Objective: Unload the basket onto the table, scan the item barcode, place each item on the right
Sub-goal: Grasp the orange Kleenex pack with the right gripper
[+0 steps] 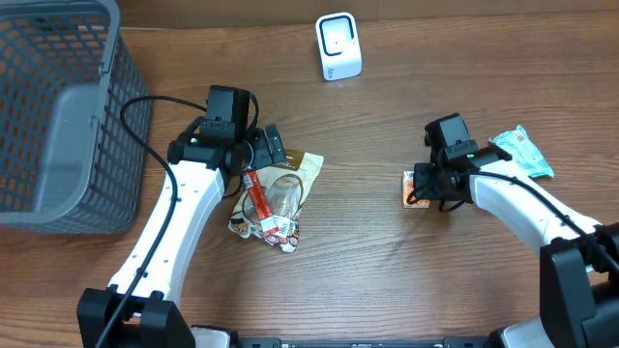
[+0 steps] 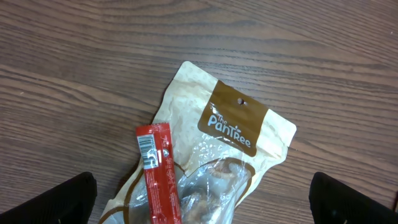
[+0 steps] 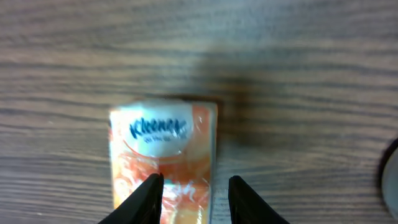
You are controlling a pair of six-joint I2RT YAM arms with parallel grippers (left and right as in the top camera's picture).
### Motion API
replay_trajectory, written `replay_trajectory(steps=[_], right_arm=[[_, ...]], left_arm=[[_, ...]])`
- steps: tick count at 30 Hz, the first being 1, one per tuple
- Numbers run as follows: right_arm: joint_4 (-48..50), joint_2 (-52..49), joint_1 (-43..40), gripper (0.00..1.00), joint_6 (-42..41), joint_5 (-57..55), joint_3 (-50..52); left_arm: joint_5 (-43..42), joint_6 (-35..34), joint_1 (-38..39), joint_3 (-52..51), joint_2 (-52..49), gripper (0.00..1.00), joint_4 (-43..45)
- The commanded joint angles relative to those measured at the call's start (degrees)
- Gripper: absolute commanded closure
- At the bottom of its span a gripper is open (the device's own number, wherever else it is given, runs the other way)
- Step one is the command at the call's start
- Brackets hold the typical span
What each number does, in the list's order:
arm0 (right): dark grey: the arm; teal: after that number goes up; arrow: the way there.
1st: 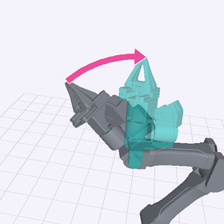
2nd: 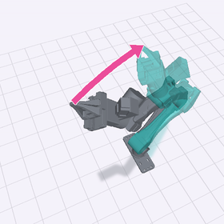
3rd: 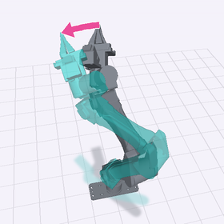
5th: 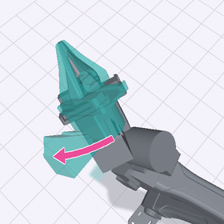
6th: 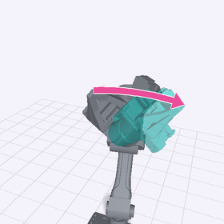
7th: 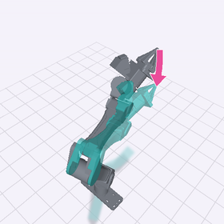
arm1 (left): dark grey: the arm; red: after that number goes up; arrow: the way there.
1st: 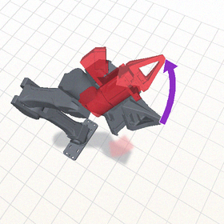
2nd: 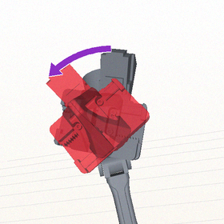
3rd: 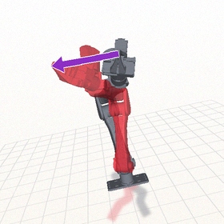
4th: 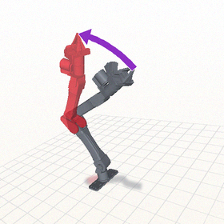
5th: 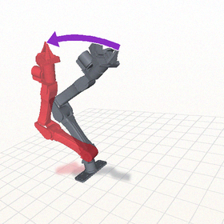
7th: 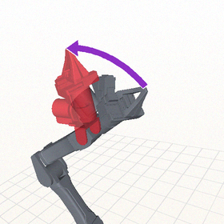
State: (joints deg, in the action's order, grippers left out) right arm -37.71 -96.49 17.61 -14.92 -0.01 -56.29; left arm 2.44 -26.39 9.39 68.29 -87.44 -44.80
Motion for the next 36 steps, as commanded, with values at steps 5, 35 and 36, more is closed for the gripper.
replay_trajectory(steps=[5,35,36], right_arm=[[0.6,-1.0,-0.3,0.64,0.3,0.1,1.2],[-1.9,-5.7,-0.3,0.96,0.0,5.7,1.5],[-1.9,-5.4,-0.5,0.96,0.2,7.0,1.4]], left_arm=[[0.7,1.3,0.0,1.0,0.6,0.00,0.0],[0.7,1.3,0.0,1.0,0.6,0.00,0.0],[0.7,1.3,0.0,1.0,0.6,0.00,0.0]])
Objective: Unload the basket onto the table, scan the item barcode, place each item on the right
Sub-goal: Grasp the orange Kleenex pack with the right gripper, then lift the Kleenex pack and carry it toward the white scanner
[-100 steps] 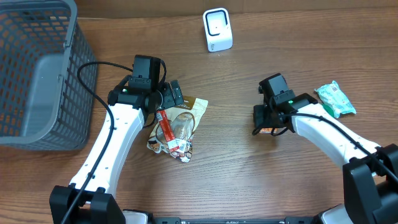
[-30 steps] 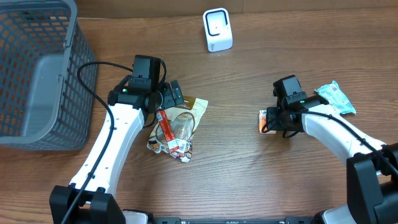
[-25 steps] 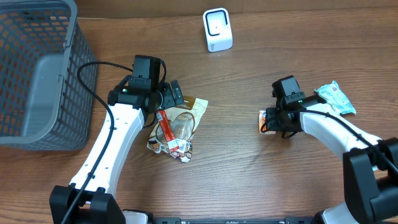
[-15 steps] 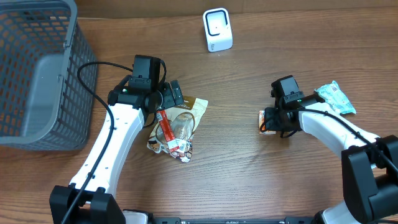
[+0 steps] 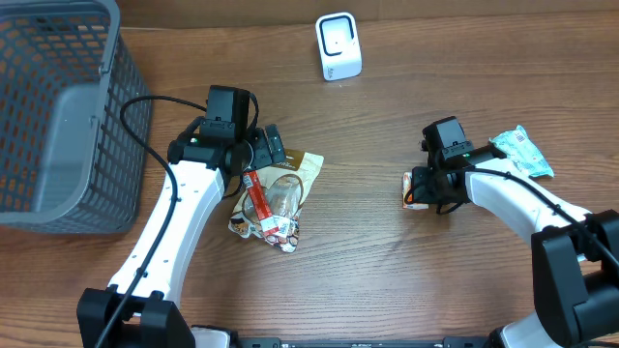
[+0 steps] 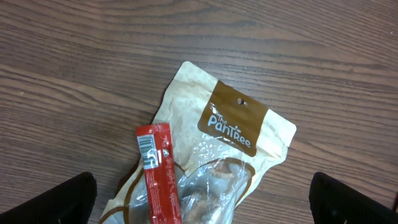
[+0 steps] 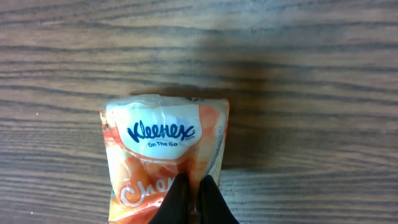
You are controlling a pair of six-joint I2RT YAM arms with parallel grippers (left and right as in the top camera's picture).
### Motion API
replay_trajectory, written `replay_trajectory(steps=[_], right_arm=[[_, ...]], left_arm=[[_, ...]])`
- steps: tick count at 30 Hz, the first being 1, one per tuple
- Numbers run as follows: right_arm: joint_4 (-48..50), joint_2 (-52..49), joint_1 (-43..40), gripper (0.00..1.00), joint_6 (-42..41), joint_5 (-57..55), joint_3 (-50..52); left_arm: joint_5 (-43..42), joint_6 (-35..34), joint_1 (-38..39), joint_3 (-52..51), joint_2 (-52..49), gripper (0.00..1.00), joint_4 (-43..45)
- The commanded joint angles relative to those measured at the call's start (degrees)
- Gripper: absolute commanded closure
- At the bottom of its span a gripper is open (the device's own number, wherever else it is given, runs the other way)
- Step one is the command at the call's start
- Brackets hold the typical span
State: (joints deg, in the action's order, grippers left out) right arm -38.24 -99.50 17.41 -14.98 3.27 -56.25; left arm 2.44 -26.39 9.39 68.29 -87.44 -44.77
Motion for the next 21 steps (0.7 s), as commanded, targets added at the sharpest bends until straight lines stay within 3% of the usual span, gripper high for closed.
replay_trajectory(steps=[1,7,12,16,21], right_arm=[[-1.4,-1.8,-0.5,0.96,0.8,5.5,1.2],[-0.9,7.1,-4.5,0.96,4.2,20.9,1.0],[-2.4,15.6,-10.2,0.96,11.9,45.6,1.0],[-6.3,19.4,-13.4,0.96,14.2,57.2,1.0],[-14.3,20.0,-13.9,0.96,25.0,70.1,1.0]], left_arm=[[0.7,1.3,0.0,1.0,0.6,0.00,0.0],[0.7,1.3,0.0,1.0,0.6,0.00,0.0],[0.7,1.3,0.0,1.0,0.6,0.00,0.0],[0.7,1.3,0.0,1.0,0.6,0.00,0.0],[0.7,1.3,0.0,1.0,0.6,0.00,0.0]])
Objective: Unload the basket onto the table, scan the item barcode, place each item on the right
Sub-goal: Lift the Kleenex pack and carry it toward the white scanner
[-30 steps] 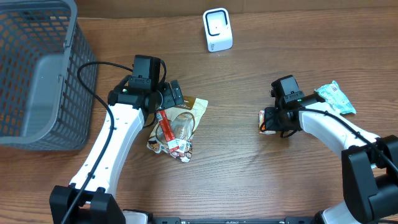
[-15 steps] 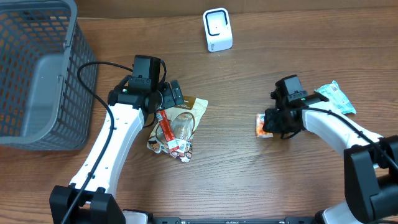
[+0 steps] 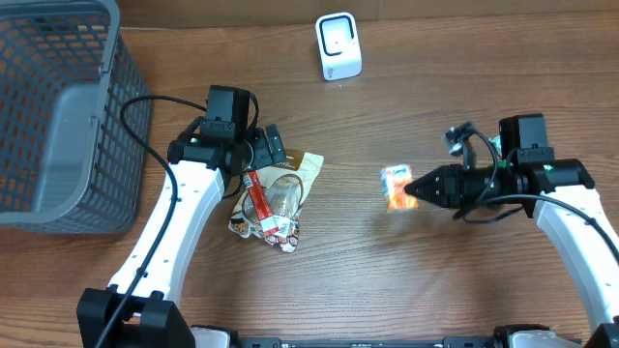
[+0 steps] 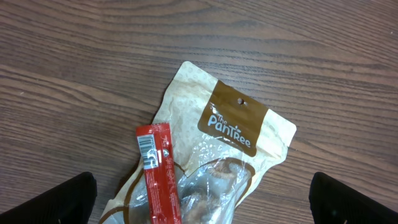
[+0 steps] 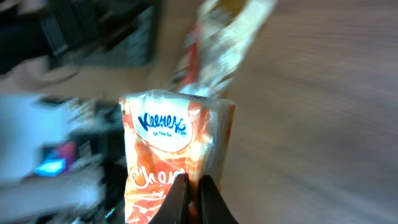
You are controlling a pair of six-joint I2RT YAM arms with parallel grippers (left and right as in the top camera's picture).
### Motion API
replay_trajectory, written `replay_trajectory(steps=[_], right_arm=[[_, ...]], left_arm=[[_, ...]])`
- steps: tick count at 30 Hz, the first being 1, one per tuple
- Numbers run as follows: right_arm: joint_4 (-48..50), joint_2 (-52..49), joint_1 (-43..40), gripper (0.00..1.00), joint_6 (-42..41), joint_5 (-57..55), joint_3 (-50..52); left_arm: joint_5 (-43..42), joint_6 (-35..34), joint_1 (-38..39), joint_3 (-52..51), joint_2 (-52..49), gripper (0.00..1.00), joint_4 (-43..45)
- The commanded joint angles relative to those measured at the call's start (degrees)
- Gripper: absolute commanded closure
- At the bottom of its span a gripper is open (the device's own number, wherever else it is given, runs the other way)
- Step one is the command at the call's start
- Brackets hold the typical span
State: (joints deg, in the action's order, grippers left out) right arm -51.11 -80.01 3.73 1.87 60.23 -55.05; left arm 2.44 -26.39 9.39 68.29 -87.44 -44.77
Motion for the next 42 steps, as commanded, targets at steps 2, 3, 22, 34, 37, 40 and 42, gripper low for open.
replay_trajectory(steps=[2,3,22,34,37,40,42], right_arm=[[-4.1,0.5,-0.2,0.96,10.4,17.4,-0.2],[-5.2,0.5,-0.2,0.96,10.7,20.2,-0.2],[-10.1,4.4,-0.2,0.96,10.2,29.7,-0.2],[-9.4,8.7,-0.2,0.96,10.3,29.7,-0.2],[-6.8,8.7,-0.2,0.96,10.3,29.2,-0.2],[-2.7,8.7,-0.2,0.96,10.2,20.9,-0.2],[-1.8,8.7,0.0,0.96,10.2,10.2,-0.2]], left_arm=[[0.7,1.3,0.0,1.0,0.6,0.00,0.0],[0.7,1.3,0.0,1.0,0.6,0.00,0.0],[0.7,1.3,0.0,1.0,0.6,0.00,0.0],[0.7,1.3,0.0,1.0,0.6,0.00,0.0],[0.7,1.3,0.0,1.0,0.5,0.00,0.0],[0.7,1.3,0.0,1.0,0.6,0.00,0.0],[0.7,1.3,0.0,1.0,0.6,0.00,0.0]])
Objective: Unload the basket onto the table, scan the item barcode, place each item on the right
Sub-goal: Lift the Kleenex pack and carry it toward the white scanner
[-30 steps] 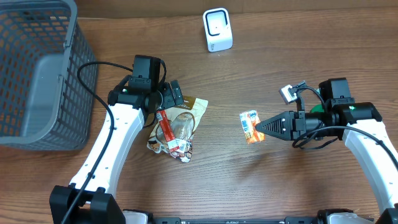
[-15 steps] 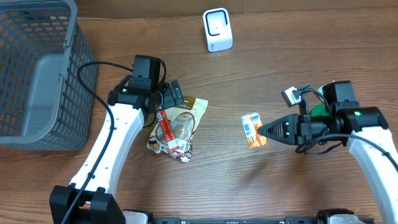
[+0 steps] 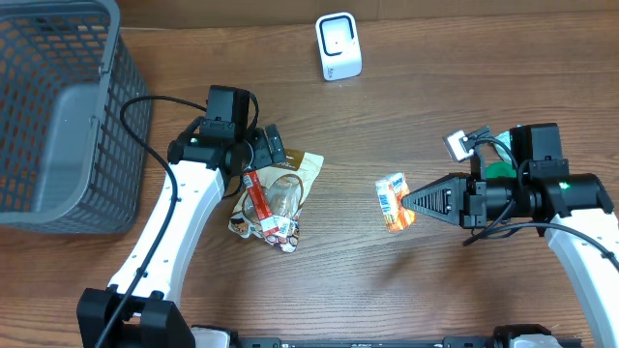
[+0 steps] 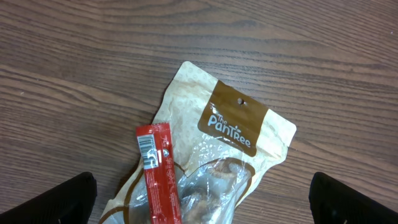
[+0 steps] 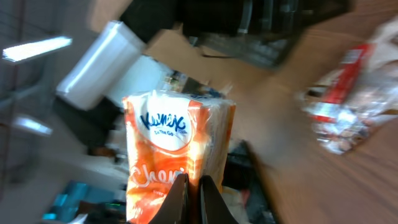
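An orange-and-white Kleenex tissue pack (image 3: 392, 202) hangs in the air above the table's middle right, with my right gripper (image 3: 407, 201) shut on its edge. In the right wrist view the pack (image 5: 177, 149) stands upright before the pinched fingers (image 5: 179, 202), the surroundings blurred. The white barcode scanner (image 3: 338, 46) stands at the far edge of the table. My left gripper (image 4: 199, 199) stands open over a brown Pantree snack bag (image 4: 217, 155) with a red stick pack (image 4: 160, 174) lying on it.
A grey mesh basket (image 3: 53, 106) fills the far left corner. The snack bag (image 3: 276, 193) and red stick pack (image 3: 256, 201) lie beside the left arm. A teal packet (image 3: 498, 169) peeks out behind the right arm.
My right gripper has swung the tissue pack slightly nearer and leftward, with the wrist turned so its camera looks out across the room. The left arm has not moved.
My right gripper stood open around the tissue pack lying on the table. Then it was shut on the pack's lower edge. By 1.4 s ago it held the pack lifted off the table, and now holds it turned in the air. The left arm stayed still throughout.
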You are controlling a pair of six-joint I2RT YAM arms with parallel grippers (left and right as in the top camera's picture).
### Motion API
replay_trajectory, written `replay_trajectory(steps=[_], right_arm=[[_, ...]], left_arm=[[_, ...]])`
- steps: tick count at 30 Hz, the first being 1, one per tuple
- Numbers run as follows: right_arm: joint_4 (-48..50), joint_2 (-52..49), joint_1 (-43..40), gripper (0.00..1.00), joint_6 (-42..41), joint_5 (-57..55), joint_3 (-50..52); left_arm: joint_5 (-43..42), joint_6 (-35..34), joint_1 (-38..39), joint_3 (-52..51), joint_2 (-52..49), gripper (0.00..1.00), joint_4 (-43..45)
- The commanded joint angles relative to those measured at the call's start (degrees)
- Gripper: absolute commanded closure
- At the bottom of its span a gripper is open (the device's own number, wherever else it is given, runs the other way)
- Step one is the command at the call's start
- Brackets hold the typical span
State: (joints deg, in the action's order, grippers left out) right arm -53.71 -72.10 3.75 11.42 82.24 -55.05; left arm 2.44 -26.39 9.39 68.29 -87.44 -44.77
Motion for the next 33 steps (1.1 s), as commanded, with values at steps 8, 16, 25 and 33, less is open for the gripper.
replay_trajectory(steps=[8,16,25,33], right_arm=[[2.2,-1.4,2.8,0.96,0.4,-38.7,0.0],[12.6,-2.8,3.7,0.97,-15.2,-53.1,-1.2],[-1.0,-6.8,3.7,0.97,-16.2,-62.0,-22.5],[-16.4,-20.3,5.4,0.97,-15.9,-67.7,-54.1]], left_arm=[[0.7,1.3,0.0,1.0,0.6,0.00,0.0],[0.7,1.3,0.0,1.0,0.6,0.00,0.0],[0.7,1.3,0.0,1.0,0.6,0.00,0.0],[0.7,1.3,0.0,1.0,0.6,0.00,0.0]])
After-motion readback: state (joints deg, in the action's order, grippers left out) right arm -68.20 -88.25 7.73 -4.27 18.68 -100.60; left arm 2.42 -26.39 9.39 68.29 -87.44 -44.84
